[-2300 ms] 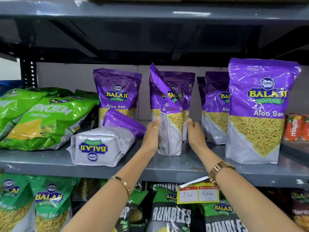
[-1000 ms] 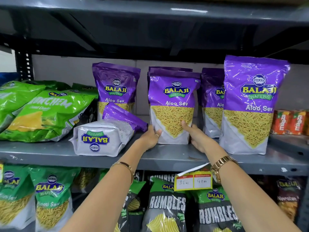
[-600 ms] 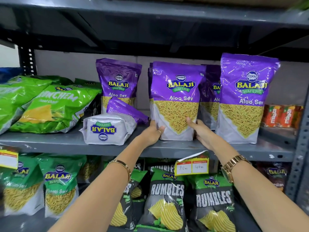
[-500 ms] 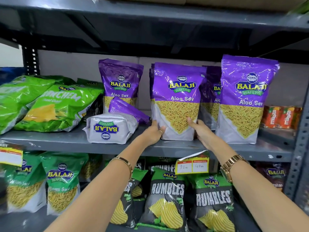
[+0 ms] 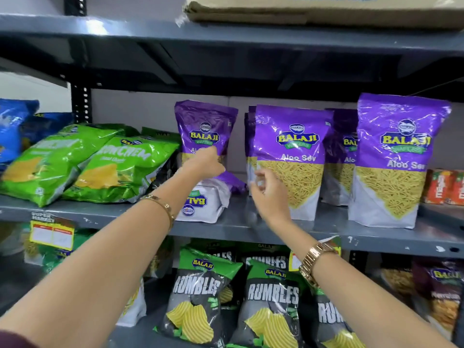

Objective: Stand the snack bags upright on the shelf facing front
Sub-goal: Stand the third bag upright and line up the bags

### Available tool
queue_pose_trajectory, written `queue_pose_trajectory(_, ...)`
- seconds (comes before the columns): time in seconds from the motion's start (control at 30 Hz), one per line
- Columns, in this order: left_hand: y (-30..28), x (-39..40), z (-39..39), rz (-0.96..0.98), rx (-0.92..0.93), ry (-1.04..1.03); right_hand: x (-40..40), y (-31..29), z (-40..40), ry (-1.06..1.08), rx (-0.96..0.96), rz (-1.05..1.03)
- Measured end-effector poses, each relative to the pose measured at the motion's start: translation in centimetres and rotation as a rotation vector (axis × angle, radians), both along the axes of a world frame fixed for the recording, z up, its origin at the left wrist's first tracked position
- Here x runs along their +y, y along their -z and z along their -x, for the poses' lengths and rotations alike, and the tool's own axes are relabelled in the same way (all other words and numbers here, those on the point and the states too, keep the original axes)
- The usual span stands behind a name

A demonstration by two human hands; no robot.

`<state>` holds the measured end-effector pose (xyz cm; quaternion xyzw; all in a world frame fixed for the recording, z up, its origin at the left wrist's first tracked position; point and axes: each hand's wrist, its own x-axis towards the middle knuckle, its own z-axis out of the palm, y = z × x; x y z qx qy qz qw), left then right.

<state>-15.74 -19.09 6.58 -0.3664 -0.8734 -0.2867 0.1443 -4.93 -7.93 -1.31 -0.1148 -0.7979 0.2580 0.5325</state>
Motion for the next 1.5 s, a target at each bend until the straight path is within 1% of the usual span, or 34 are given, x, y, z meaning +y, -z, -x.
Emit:
queue_pose_trajectory(0.1,0.0,-2.8,1.3,-0.009,-0.114,-0.049,-1.5,0.4,3.1,-0.125,-0.173,0.358)
queue_pose_trajectory(0.17,0.5,-4.5,2.0,0.031,-0.24,-0.053,-1.9,0.7,4.8,-0.19,-0.266,0.61)
queue_pose_trajectory(0.2,1.0,-5.4,2.6,0.059,-0.335,-0.063,-2.2,0.8,5.6,-0.225,-0.291,0.711)
queue_pose_trajectory(0.23,1.4,-6.0,3.2,0.035,-0.504,-0.047,-2.4,0.9,6.3,-0.264,-0.291,0.789)
queue_pose_trajectory(0.27,1.9,-6.4,3.6,-0.038,-0.684,-0.017,-2.4,1.0,6.8,-0.313,-0.276,0.846)
queue_pose_trajectory(0.3,2.5,-6.7,4.0,-0.109,-0.798,0.015,-2.5,0.9,7.3,-0.36,-0.257,0.893)
queue_pose_trajectory(0.33,3.0,-6.8,4.5,-0.175,-0.838,0.03,-2.5,0.7,7.5,-0.4,-0.234,0.934)
queue_pose_trajectory(0.4,3.4,-6.7,5.0,-0.29,-0.81,0.024,-2.6,0.5,7.6,-0.444,-0.176,0.997)
queue_pose_trajectory(0.47,3.6,-6.7,4.9,-0.355,-0.751,0.035,-2.8,0.4,7.6,-0.444,-0.095,1.036)
queue_pose_trajectory(0.53,3.6,-6.7,5.0,-0.425,-0.731,0.06,-3.1,0.2,7.4,-0.442,-0.003,1.049)
queue_pose_trajectory(0.6,3.6,-7.1,5.0,-0.492,-0.683,0.102,-3.4,-0.1,7.3,-0.484,0.054,1.037)
queue_pose_trajectory(0.67,3.8,-7.2,5.1,-0.572,-0.642,0.219,-3.6,-0.8,7.3,-0.545,0.101,0.993)
queue_pose_trajectory(0.73,3.8,-7.3,5.2,-0.649,-0.588,0.311,-3.7,-1.8,7.4,-0.569,0.118,0.898)
queue_pose_trajectory(0.83,3.9,-6.9,5.8,-0.755,-0.494,0.37,-3.5,-2.9,8.0,-0.558,0.114,0.791)
queue_pose_trajectory(0.9,4.0,-6.2,6.7,-0.799,-0.479,0.396,-2.7,-3.5,8.8,-0.543,0.096,0.719)
queue_pose_trajectory(1.0,4.4,-5.0,8.0,-0.799,-0.427,0.374,-1.5,-3.6,9.8,-0.552,0.074,0.621)
queue_pose_trajectory(1.1,5.8,-3.7,9.2,-0.735,-0.352,0.273,-0.4,-2.5,11.0,-0.533,0.002,0.541)
queue_pose_trajectory(1.2,7.4,-2.7,10.2,-0.754,-0.353,0.275,0.6,-0.9,12.1,-0.545,-0.02,0.53)
queue_pose_trajectory(1.33,7.5,-2.5,10.8,-0.751,-0.377,0.285,1.3,-1.3,12.4,-0.613,0.028,0.59)
queue_pose_trajectory(1.43,7.7,-2.6,10.4,-0.754,-0.372,0.284,0.8,-1.9,12.6,-0.652,0.144,0.728)
queue_pose_trajectory(1.5,7.6,-2.4,9.5,-0.806,-0.362,0.212,1.2,-2.2,13.3,-0.615,0.199,0.823)
